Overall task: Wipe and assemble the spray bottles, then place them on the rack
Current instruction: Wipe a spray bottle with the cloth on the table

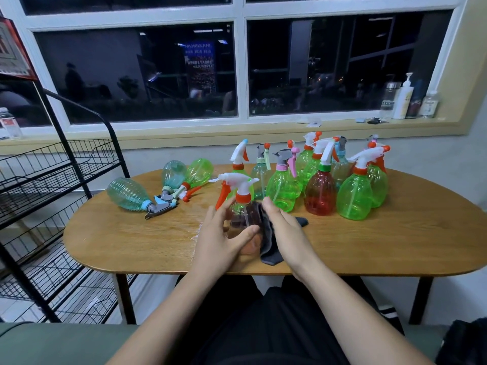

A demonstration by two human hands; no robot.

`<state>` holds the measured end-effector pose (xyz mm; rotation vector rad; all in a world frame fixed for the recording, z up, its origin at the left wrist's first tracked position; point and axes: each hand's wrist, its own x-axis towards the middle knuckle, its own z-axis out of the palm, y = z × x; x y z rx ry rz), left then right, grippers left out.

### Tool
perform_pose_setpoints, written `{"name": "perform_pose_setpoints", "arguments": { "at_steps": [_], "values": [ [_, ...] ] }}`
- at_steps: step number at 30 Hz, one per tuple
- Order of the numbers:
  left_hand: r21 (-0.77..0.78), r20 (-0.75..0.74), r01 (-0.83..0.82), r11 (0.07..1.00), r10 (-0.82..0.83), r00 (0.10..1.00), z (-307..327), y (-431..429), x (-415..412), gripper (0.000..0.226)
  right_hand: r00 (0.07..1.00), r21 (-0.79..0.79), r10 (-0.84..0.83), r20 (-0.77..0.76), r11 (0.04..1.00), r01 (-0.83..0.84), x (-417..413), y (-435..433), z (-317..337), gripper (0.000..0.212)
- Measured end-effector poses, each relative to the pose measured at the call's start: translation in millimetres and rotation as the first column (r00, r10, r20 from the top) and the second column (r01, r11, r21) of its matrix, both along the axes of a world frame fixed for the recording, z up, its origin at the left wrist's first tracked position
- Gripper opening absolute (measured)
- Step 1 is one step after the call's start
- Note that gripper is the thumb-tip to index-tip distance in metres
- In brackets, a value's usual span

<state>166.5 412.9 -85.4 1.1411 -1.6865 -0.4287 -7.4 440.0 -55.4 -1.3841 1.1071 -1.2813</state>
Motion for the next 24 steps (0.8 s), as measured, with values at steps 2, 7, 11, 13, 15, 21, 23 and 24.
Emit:
{"name": "perform_pose_setpoints", "arguments": {
  "at_steps": [2, 7, 11, 13, 15, 21, 23, 24],
  "values": [
    [0.007, -0.024, 0.011, 1.0, -0.011, 1.0, -1.5, -0.9, -0.5, 0.082, 1.0, -0.073, 0.003, 0.026, 0.997, -0.001, -0.3, 3.7, 5.1, 0.043],
    [0.028, -0.009, 0.011, 1.0, -0.011, 1.0, 1.0, -0.3, -3.2, 0.067, 1.0, -0.057, -0.02, -0.02, 0.998, 0.018, -0.2, -2.2, -11.4, 0.042],
    [0.022, 0.042, 0.035, 0.999, -0.036, 0.998, 1.0, -2.6, -0.6, 0.082, 0.997, 0.068, -0.016, -0.081, 0.997, 0.022, -3.0, -6.7, -14.6, 0.057],
    [0.035, 0.039, 0.024, 0.999, -0.026, 0.999, -0.8, -3.0, 0.0, 0.089, 1.0, 0.056, -0.005, 0.0, 0.998, 0.005, -0.9, -6.6, -9.0, 0.061],
    [0.034, 0.045, 0.014, 0.999, -0.016, 0.999, -1.9, -3.7, 0.4, 0.09, 1.0, -0.019, -0.018, 0.015, 1.0, 0.018, -0.2, -2.9, -1.6, 0.047],
    [0.028, 0.037, 0.001, 1.0, -0.002, 0.999, -4.3, -6.3, 1.3, 0.09, 0.996, -0.035, -0.073, -0.055, 0.997, 0.071, 1.5, -2.5, -13.6, 0.025],
    [0.048, 0.015, 0.002, 0.999, -0.002, 1.0, -3.4, -5.8, 0.8, 0.09, 0.99, 0.03, -0.07, -0.125, 0.997, 0.075, -0.4, -5.8, -19.4, 0.04],
    [0.061, 0.0, 0.007, 0.998, -0.007, 1.0, -2.6, -4.4, 0.2, 0.086, 0.992, 0.051, -0.05, -0.118, 0.997, 0.056, -1.4, -7.1, -20.1, 0.049]
  ]
}}
